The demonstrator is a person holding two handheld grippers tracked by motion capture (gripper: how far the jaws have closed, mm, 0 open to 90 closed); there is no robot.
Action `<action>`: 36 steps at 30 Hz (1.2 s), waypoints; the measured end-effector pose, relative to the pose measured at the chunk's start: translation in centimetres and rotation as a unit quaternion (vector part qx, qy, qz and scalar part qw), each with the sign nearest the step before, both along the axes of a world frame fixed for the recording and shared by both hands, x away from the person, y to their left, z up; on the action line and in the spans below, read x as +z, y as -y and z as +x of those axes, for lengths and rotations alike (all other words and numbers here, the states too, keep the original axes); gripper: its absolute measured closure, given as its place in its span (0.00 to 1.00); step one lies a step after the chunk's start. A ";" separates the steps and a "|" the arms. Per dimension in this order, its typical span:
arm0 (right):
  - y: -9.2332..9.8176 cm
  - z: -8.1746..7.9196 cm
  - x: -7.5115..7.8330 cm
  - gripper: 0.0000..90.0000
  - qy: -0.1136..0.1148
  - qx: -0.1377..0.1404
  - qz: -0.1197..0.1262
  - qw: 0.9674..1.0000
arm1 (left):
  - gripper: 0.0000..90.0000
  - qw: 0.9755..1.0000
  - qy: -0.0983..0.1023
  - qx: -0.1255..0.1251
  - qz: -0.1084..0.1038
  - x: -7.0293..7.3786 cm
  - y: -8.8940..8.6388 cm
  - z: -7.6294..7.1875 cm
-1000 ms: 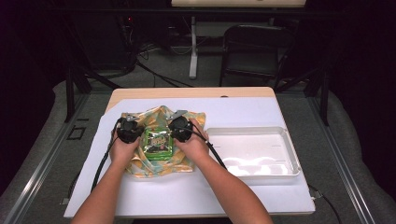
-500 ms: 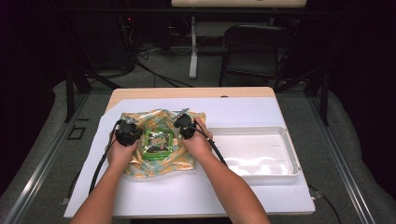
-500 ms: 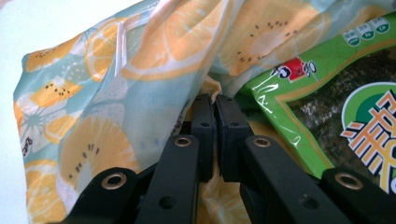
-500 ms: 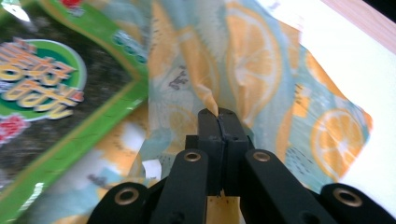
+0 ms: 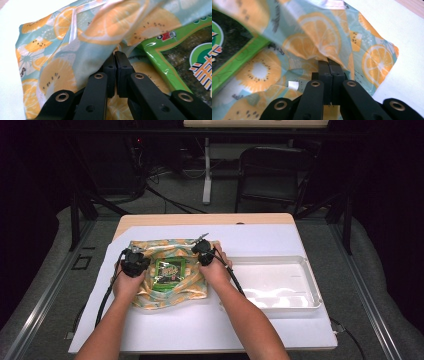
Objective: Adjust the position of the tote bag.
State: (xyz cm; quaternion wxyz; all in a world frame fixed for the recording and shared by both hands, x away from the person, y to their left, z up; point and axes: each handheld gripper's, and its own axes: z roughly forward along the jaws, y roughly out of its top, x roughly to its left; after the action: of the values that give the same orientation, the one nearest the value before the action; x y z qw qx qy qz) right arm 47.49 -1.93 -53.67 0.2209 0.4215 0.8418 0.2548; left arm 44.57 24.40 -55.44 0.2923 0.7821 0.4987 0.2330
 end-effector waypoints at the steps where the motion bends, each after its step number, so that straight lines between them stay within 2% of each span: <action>1: 0.1 0.0 0.0 1.00 -0.001 -0.002 0.000 1.000 | 0.98 1.000 0.000 0.000 0.000 0.0 -0.1 0.0; 3: 0.3 0.2 0.1 1.00 -0.006 -0.002 -0.008 1.000 | 0.98 1.000 -0.002 0.005 -0.003 0.0 -0.2 0.0; 9: 0.6 0.3 0.1 1.00 -0.004 -0.013 0.003 1.000 | 0.98 1.000 -0.003 0.016 -0.003 0.0 -0.5 0.0; 12: 0.9 0.2 0.4 1.00 -0.007 -0.007 -0.006 1.000 | 0.98 1.000 -0.003 0.017 -0.001 0.0 -0.5 0.0; 14: 1.0 0.1 0.5 1.00 -0.002 -0.009 -0.001 1.000 | 0.99 1.000 -0.003 0.017 0.001 0.0 -0.5 0.0; 16: 1.3 0.1 0.7 1.00 -0.008 -0.005 -0.011 1.000 | 0.99 1.000 -0.002 0.019 0.003 0.1 -0.5 0.0; 19: 1.3 0.1 0.6 1.00 0.000 -0.011 -0.002 1.000 | 0.99 1.000 -0.002 0.021 0.004 0.1 -0.6 -0.1; 20: 1.4 0.1 0.7 1.00 -0.003 -0.010 -0.009 1.000 | 0.99 1.000 -0.002 0.022 0.002 0.2 -0.7 -0.1; 25: 1.6 0.1 1.0 1.00 -0.001 -0.010 -0.014 1.000 | 1.00 1.000 0.004 0.025 0.003 0.3 -0.7 -0.1; 27: 1.5 0.1 0.9 1.00 0.010 -0.019 0.003 1.000 | 1.00 1.000 0.009 0.028 0.001 0.3 -0.7 -0.2; 29: 1.5 0.2 0.9 1.00 0.010 -0.021 0.003 1.000 | 1.00 1.000 0.009 0.029 0.001 0.3 -0.7 -0.2; 30: 1.6 0.3 0.9 1.00 0.008 -0.020 -0.005 1.000 | 1.00 1.000 0.010 0.026 0.002 0.3 -0.6 -0.2; 31: 1.6 0.3 0.8 1.00 0.011 -0.024 0.002 1.000 | 1.00 1.000 0.010 0.025 0.002 0.3 -0.5 -0.2; 36: 2.0 0.9 0.7 1.00 0.013 -0.033 0.003 0.999 | 1.00 1.000 0.015 0.023 0.003 0.2 -0.4 -0.2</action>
State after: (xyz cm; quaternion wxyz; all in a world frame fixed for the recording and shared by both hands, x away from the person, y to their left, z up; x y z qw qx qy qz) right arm 48.36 -3.88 -52.98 0.2384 0.4466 0.8237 0.2553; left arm 44.41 24.83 -55.20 0.2923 0.7676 0.5111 0.2531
